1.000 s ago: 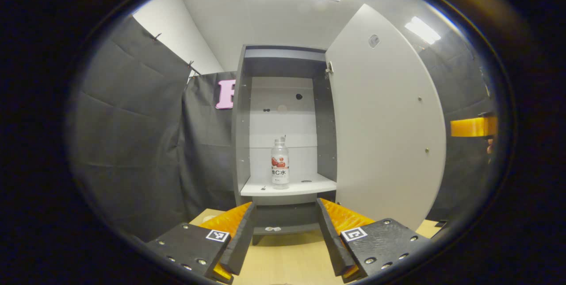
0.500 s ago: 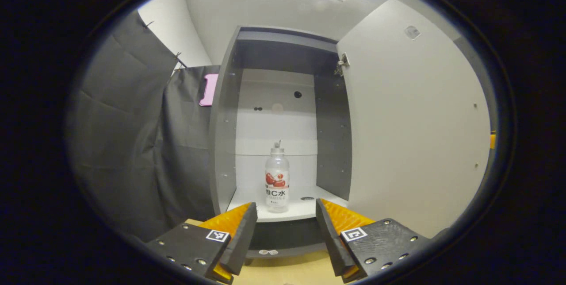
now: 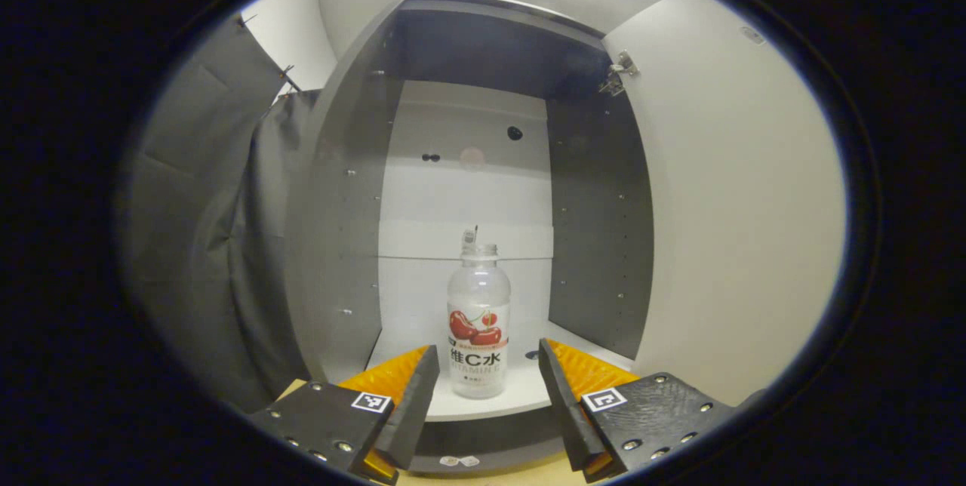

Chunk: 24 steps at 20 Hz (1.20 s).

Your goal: Open the cabinet door with the right hand, grasp the bottle in the cabinet with the left hand and place it on the coaster, then close the cabinet door with the right hand.

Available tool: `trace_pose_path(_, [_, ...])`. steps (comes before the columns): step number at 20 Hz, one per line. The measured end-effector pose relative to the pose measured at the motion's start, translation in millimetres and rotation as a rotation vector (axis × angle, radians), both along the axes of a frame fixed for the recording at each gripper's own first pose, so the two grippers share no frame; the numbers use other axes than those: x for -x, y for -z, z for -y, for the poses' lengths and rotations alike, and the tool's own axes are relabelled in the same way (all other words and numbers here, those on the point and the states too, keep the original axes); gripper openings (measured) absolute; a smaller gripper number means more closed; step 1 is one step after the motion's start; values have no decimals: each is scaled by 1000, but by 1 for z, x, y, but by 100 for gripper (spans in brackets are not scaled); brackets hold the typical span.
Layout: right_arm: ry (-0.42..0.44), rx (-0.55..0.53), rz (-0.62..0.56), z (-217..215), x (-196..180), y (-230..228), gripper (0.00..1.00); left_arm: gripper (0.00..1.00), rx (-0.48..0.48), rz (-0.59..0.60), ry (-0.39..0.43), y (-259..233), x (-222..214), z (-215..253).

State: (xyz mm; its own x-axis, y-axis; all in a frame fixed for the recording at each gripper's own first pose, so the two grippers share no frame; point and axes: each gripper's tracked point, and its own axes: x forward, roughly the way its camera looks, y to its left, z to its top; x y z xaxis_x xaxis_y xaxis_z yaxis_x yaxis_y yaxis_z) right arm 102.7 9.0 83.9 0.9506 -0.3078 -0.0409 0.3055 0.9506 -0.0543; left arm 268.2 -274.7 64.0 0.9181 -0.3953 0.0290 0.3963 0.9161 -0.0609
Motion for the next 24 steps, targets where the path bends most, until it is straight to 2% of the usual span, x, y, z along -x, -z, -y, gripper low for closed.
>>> trace_pose_path(7, [50,-34,-41,0,-20,19,96,76,-6,-19,9,19,-61,18])
trace_pose_path(12, [57,-42,-50,-5,-28,22,96,76,-19,-24,55,25,-83,35])
trace_pose_path(13, [53,-39,-45,-7,-29,20,96,80,-28,-30,63,28,-84,38])
trace_pose_path(15, [47,-32,-32,-9,-30,15,96,74,-50,-52,85,33,-81,40])
trace_pose_path(16, [43,-29,-27,-10,-32,15,96,78,-44,-53,88,33,-82,41])
trace_pose_path(17, [38,-29,-26,-12,-32,14,96,69,-37,-50,87,29,-79,40])
trace_pose_path(18, [31,-31,-26,-13,-32,15,96,69,-31,-44,84,25,-75,37])
trace_pose_path(19, [24,-33,-26,-15,-32,15,96,65,-25,-32,81,19,-70,34])
trace_pose_path(20, [13,-35,-26,-17,-31,14,96,69,-22,-21,76,14,-63,29])
trace_pose_path(24, [-31,-34,-36,-19,-23,13,96,69,-6,6,40,-3,-38,10])
